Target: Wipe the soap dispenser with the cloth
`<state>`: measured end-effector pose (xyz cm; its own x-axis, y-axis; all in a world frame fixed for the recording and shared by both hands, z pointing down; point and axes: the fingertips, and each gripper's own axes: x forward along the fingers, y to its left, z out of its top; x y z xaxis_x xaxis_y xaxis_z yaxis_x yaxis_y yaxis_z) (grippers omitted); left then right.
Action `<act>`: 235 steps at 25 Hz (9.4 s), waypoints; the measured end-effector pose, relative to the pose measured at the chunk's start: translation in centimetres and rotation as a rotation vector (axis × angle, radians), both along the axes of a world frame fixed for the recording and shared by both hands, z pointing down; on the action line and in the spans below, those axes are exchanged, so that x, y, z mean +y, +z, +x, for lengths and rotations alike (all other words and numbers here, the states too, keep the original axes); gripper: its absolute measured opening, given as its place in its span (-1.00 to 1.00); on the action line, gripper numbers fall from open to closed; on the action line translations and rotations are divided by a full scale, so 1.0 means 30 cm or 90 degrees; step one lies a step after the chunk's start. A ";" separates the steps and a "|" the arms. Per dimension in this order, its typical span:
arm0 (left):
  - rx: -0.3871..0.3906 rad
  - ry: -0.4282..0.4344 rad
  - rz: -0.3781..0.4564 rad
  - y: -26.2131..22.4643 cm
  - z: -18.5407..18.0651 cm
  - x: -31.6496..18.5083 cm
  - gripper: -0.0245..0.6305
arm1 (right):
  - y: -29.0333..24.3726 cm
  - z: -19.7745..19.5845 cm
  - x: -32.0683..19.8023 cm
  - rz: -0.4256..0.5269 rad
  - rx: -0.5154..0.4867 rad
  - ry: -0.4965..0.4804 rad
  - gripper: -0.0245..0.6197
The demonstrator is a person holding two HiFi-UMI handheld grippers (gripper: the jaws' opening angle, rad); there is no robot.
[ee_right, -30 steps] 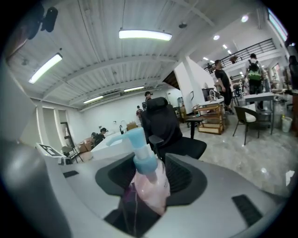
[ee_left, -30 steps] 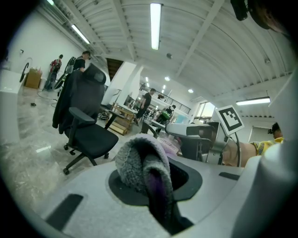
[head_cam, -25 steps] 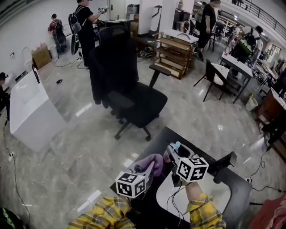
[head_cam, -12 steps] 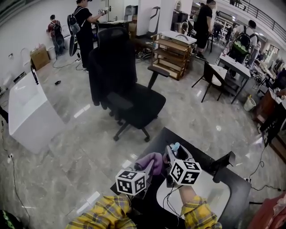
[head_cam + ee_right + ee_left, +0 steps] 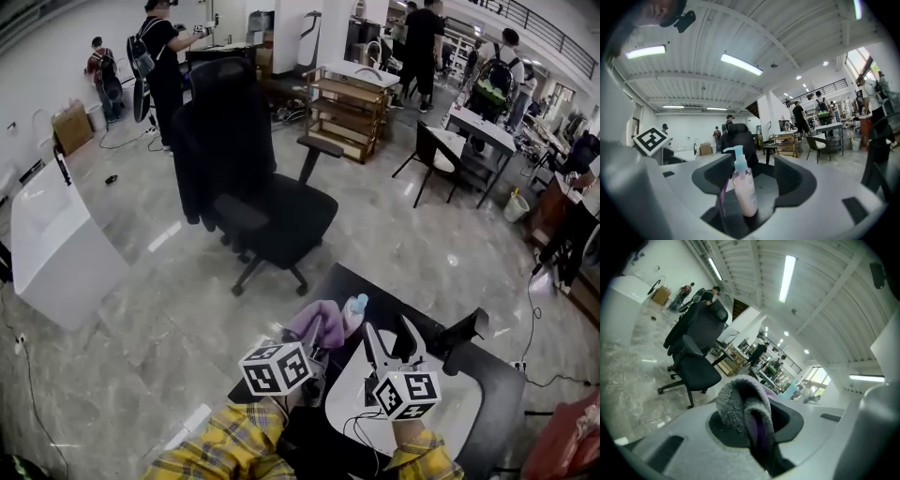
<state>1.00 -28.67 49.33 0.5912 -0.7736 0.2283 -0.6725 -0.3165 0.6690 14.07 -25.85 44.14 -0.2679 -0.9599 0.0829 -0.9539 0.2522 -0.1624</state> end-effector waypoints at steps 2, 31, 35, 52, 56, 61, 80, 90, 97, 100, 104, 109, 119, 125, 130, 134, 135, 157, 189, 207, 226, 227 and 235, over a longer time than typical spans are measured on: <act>0.005 -0.007 0.021 -0.046 0.024 -0.017 -0.75 | -0.002 0.045 0.007 -0.005 -0.015 0.030 -0.12; -0.250 0.042 0.039 0.225 0.042 0.017 -0.75 | 0.096 0.036 -0.015 -0.071 -0.043 -0.064 -0.26; -0.239 0.047 0.043 0.197 0.003 0.037 -0.75 | 0.081 -0.022 -0.048 -0.064 0.020 -0.191 -0.29; -0.190 0.035 0.085 0.074 -0.143 0.136 -0.75 | 0.075 -0.214 -0.142 -0.069 0.189 -0.567 -0.19; -0.185 0.039 0.088 0.061 -0.148 0.142 -0.75 | 0.085 -0.229 -0.149 -0.092 0.210 -0.613 -0.19; -0.182 0.047 0.089 0.061 -0.138 0.153 -0.75 | 0.088 -0.241 -0.167 -0.105 0.182 -0.630 -0.19; -0.163 0.043 0.084 0.064 -0.114 0.131 -0.75 | 0.101 -0.240 -0.184 -0.086 0.159 -0.403 -0.55; -0.150 0.057 0.080 0.070 -0.086 0.131 -0.75 | 0.100 -0.205 -0.221 -0.092 0.130 -0.147 -0.55; -0.148 0.058 0.083 0.063 -0.078 0.126 -0.75 | 0.102 -0.174 -0.237 -0.120 0.116 0.008 -0.55; -0.145 0.059 0.083 0.063 -0.064 0.128 -0.75 | 0.100 -0.163 -0.234 -0.114 0.111 0.059 -0.55; -0.141 0.064 0.083 0.060 -0.053 0.129 -0.75 | 0.101 -0.174 -0.236 -0.109 0.112 0.033 -0.55; -0.136 0.068 0.085 0.057 -0.050 0.120 -0.75 | 0.096 -0.183 -0.208 -0.094 0.073 -0.173 -0.26; -0.127 0.088 0.087 0.058 -0.028 0.127 -0.75 | 0.099 -0.178 -0.176 -0.109 0.128 -0.539 -0.16; -0.132 0.094 0.088 0.055 -0.022 0.122 -0.75 | 0.164 -0.212 -0.175 -0.166 0.126 -0.596 -0.14; -0.133 0.094 0.083 0.072 -0.015 0.123 -0.75 | 0.176 -0.224 -0.186 -0.178 0.078 -0.601 -0.14; -0.133 0.091 0.081 0.074 -0.022 0.123 -0.75 | 0.173 -0.226 -0.182 -0.179 0.073 -0.590 -0.16; -0.133 0.090 0.080 0.074 -0.024 0.121 -0.75 | 0.172 -0.226 -0.182 -0.180 0.074 -0.582 -0.16; -0.122 0.083 0.073 0.078 -0.033 0.118 -0.75 | 0.174 -0.159 -0.238 -0.157 0.038 -0.199 -0.20; -0.111 0.110 0.100 0.016 -0.110 0.150 -0.75 | 0.140 -0.104 -0.126 -0.110 0.045 -0.040 -0.17; -0.137 0.235 0.135 -0.005 -0.071 0.391 -0.75 | 0.179 0.000 0.409 -0.174 -0.004 0.099 -0.86; -0.185 0.299 0.125 0.056 -0.185 0.605 -0.75 | 0.319 -0.143 0.767 -0.231 -0.073 0.174 -0.90; -0.188 0.301 0.127 0.057 -0.192 0.607 -0.75 | 0.319 -0.151 0.771 -0.230 -0.075 0.175 -0.91; -0.201 0.306 0.127 0.082 -0.238 0.620 -0.75 | 0.339 -0.191 0.811 -0.228 -0.087 0.181 -0.91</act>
<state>-6.14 -10.08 51.78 0.8122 -0.4824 0.3281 -0.5794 -0.7328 0.3568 8.35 -1.53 54.31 -0.0302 -0.9141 0.4044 -0.9406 -0.1109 -0.3209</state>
